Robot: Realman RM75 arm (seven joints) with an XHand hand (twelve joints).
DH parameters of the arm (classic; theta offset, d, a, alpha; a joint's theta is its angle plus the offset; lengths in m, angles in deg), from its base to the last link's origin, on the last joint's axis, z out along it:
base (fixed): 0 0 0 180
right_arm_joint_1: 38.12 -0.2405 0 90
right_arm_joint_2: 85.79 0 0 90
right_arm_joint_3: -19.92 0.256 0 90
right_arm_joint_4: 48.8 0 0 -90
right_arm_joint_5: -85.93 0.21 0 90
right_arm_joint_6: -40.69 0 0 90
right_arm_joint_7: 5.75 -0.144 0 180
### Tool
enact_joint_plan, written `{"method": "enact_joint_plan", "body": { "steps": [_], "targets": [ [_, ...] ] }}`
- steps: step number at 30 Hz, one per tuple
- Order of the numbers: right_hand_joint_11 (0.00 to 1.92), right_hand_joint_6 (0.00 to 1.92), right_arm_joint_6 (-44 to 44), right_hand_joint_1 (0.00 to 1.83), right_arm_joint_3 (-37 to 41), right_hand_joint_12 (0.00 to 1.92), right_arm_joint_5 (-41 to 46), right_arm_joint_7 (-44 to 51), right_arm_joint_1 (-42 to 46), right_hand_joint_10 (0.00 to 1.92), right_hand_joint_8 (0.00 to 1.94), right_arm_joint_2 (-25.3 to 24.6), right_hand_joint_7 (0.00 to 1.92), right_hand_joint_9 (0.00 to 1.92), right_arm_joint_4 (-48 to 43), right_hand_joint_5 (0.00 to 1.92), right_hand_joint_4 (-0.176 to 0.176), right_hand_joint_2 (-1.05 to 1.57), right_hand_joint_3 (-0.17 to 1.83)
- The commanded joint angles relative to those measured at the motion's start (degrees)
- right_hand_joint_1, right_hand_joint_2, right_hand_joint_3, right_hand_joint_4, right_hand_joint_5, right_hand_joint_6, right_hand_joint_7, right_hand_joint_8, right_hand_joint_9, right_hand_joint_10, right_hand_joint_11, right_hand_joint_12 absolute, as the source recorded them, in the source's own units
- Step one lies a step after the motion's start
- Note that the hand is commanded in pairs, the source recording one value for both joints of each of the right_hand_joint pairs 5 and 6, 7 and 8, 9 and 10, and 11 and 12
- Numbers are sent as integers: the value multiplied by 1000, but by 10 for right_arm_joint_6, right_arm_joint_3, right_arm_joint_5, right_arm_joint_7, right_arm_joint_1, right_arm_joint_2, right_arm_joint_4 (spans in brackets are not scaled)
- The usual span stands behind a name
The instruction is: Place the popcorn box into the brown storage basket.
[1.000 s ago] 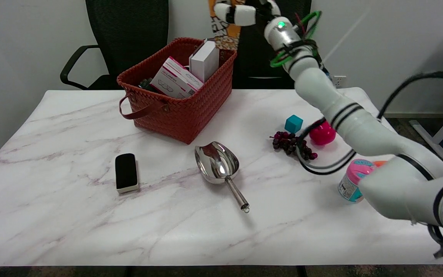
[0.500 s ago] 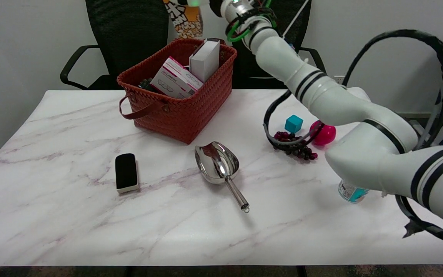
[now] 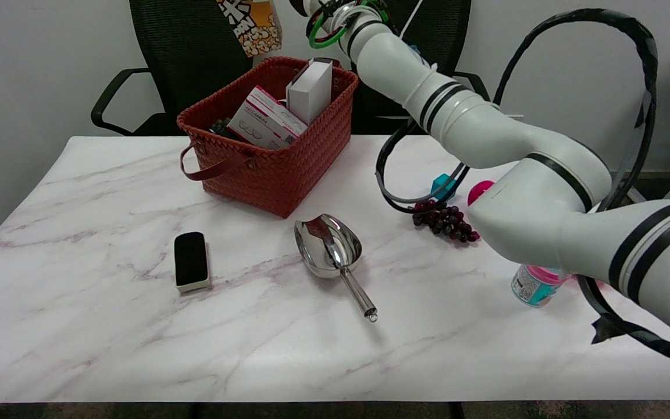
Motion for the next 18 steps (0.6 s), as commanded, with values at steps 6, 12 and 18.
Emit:
{"method": "enact_joint_plan", "body": {
  "steps": [6, 12, 18],
  "targets": [
    [325, 595, 8, 1173, -5, 325, -10, -3, -28, 497, 509, -25, 509, 497, 81, 595, 0, 205, 1211],
    [288, 590, 6, 1170, -5, 288, -10, -3, -24, 493, 512, -19, 512, 493, 101, 590, 0, 198, 1215],
    [248, 587, 6, 1166, -3, 248, -10, -3, -15, 482, 510, -9, 510, 482, 99, 587, 0, 183, 1223]
  ]
}}
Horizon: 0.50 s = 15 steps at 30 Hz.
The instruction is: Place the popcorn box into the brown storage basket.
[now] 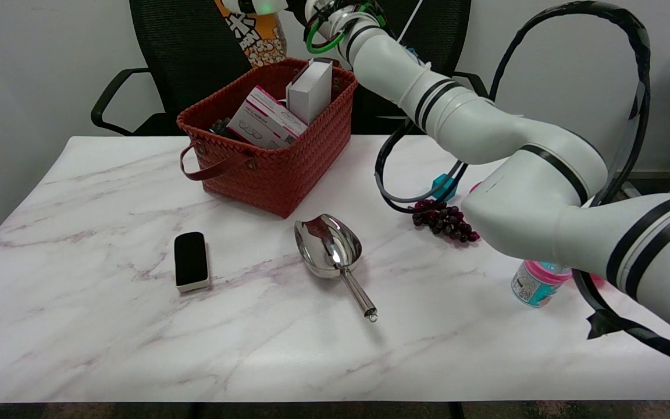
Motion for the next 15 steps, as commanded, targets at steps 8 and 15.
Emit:
{"method": "enact_joint_plan", "body": {
  "steps": [8, 15],
  "targets": [
    [112, 584, 1, 1156, 1, 112, -2, -1, 15, 373, 489, 21, 489, 373, 19, 584, 0, 136, 1247],
    [0, 566, 3, 1148, 2, 0, -2, -1, 17, 335, 470, 22, 470, 335, 12, 566, 0, 101, 1254]
  ]
}}
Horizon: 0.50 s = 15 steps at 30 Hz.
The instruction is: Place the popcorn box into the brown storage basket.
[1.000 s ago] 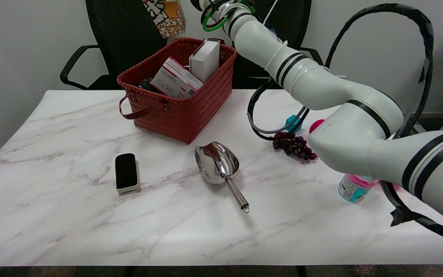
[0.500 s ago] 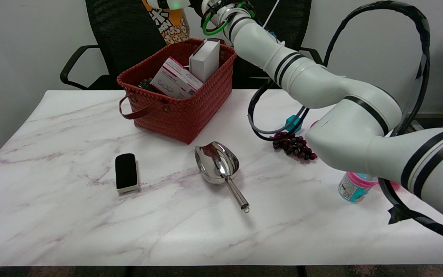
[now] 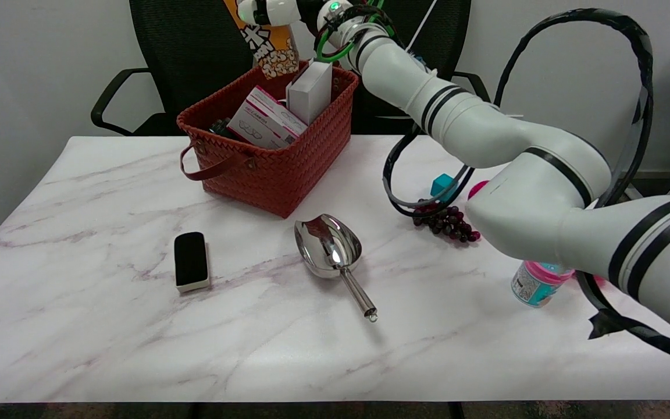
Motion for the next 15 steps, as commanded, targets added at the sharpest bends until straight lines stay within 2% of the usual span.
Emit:
{"method": "enact_joint_plan", "body": {
  "steps": [1, 4, 8, 15],
  "targets": [
    [0, 564, 3, 1147, 1, 0, -2, 0, 10, 333, 468, 12, 468, 333, -6, 564, 0, 97, 1255],
    [0, 525, 3, 1140, 1, 0, -5, 1, 10, 243, 410, 13, 410, 243, -8, 525, 0, 45, 1273],
    [0, 279, 3, 1128, 1, 0, -5, 2, 10, 131, 278, 15, 278, 131, -16, 279, 0, -56, 1232],
    [0, 68, 4, 1120, 1, 0, -5, 4, 13, 94, 205, 16, 205, 94, -20, 68, 0, -142, 1218]
  ]
}}
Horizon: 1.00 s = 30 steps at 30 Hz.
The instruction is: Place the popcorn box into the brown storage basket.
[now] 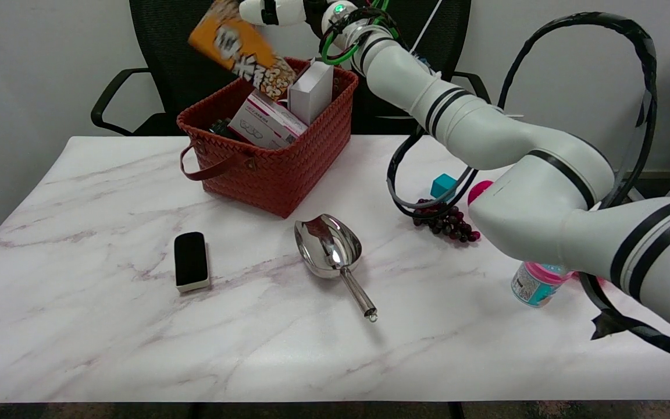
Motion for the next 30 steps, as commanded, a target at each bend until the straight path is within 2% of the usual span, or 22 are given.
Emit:
{"method": "enact_joint_plan", "body": {
  "steps": [1, 10, 16, 22, 30],
  "targets": [
    [0, 54, 1, 1118, 1, 0, -2, 3, 6, 93, 201, 7, 201, 93, -12, 54, 0, -147, 1206],
    [0, 46, 1, 1111, 1, 0, 2, -1, 21, 94, 191, 27, 191, 94, -39, 46, 0, -152, 1191],
    [0, 53, 3, 1110, 2, 0, -2, 3, 47, 133, 202, 71, 202, 133, -113, 53, 0, -129, 1165],
    [0, 179, -38, 1140, 33, 0, -2, 5, 159, 300, 274, 172, 274, 300, -295, 179, 0, 125, 958],
    [0, 332, -64, 1155, 198, 0, -2, 83, 351, 405, 356, 275, 356, 405, -499, 332, 0, 267, 884]
  ]
}}
